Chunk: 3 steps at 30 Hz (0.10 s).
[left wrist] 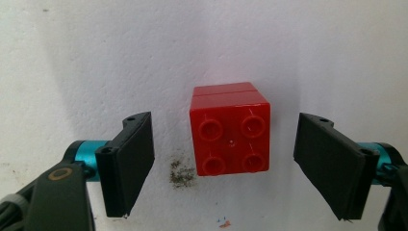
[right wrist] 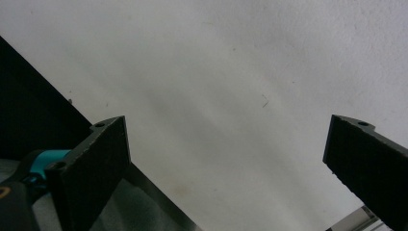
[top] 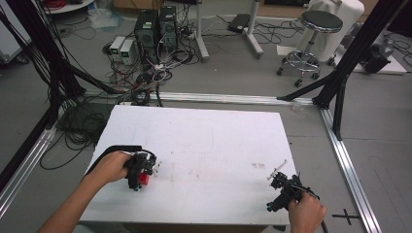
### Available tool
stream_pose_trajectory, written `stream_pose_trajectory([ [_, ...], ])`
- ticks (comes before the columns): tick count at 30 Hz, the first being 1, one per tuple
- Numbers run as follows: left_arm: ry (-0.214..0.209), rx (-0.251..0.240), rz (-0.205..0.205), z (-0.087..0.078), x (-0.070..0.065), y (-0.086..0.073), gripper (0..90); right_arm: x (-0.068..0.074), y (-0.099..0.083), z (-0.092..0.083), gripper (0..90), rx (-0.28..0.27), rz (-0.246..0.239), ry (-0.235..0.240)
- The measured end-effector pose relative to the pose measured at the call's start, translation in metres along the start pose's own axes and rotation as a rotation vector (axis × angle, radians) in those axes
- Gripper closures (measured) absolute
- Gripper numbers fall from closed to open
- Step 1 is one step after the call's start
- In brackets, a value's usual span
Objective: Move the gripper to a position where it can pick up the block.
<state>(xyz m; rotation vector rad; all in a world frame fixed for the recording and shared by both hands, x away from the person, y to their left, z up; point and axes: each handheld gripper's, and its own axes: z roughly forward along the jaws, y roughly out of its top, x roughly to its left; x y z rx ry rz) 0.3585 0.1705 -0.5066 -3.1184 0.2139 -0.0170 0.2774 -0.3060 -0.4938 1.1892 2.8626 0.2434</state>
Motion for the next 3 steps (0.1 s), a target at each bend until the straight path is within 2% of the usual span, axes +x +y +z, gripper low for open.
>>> stream_pose_trajectory([
  [3,0.001,-0.001,-0.002,-0.0007,-0.0004,-0.0007,22.4,0.0002,0.0005,-0.0004,1.6,0.002,-0.002,0.001],
])
